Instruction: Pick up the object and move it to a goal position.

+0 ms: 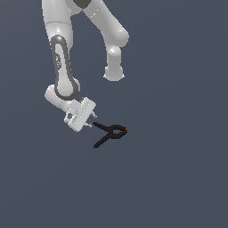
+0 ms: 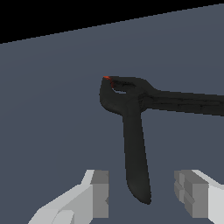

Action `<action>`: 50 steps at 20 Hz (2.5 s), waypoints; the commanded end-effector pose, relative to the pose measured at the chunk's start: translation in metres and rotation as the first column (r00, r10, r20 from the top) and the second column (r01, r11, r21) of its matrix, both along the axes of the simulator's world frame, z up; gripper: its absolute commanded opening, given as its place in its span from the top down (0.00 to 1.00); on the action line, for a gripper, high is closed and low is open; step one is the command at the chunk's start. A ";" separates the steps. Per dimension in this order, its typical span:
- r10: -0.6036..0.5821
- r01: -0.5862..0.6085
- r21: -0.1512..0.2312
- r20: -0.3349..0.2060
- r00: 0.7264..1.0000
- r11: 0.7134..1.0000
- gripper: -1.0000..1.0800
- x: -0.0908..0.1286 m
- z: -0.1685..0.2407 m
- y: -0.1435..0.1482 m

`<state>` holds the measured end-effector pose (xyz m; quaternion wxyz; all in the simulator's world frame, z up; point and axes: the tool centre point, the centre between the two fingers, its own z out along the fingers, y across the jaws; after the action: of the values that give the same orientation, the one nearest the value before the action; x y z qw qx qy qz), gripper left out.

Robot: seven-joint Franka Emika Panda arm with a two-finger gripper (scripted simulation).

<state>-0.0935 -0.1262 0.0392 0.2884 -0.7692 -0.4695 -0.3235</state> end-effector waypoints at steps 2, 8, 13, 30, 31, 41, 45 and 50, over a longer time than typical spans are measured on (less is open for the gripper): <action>0.005 -0.005 0.007 0.028 1.000 1.000 0.38 0.000 0.000 -0.001; 0.007 -0.007 0.010 0.044 0.999 1.000 0.38 -0.001 0.000 -0.002; 0.006 -0.007 0.010 0.042 0.999 1.000 0.38 0.001 -0.004 0.003; 0.007 -0.007 0.010 0.042 0.999 1.000 1.00 0.006 -0.019 0.021; 0.007 -0.007 0.010 0.042 0.999 1.000 1.00 0.006 -0.019 0.021; 0.007 -0.008 0.009 0.041 0.999 1.000 1.00 0.009 -0.010 0.058; 0.008 -0.009 0.008 0.040 0.999 1.000 1.00 0.013 -0.002 0.098; 0.009 -0.009 0.008 0.039 0.999 1.000 1.00 0.020 0.011 0.157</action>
<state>-0.0754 0.0119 0.0454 0.2836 -0.7600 -0.4765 -0.3390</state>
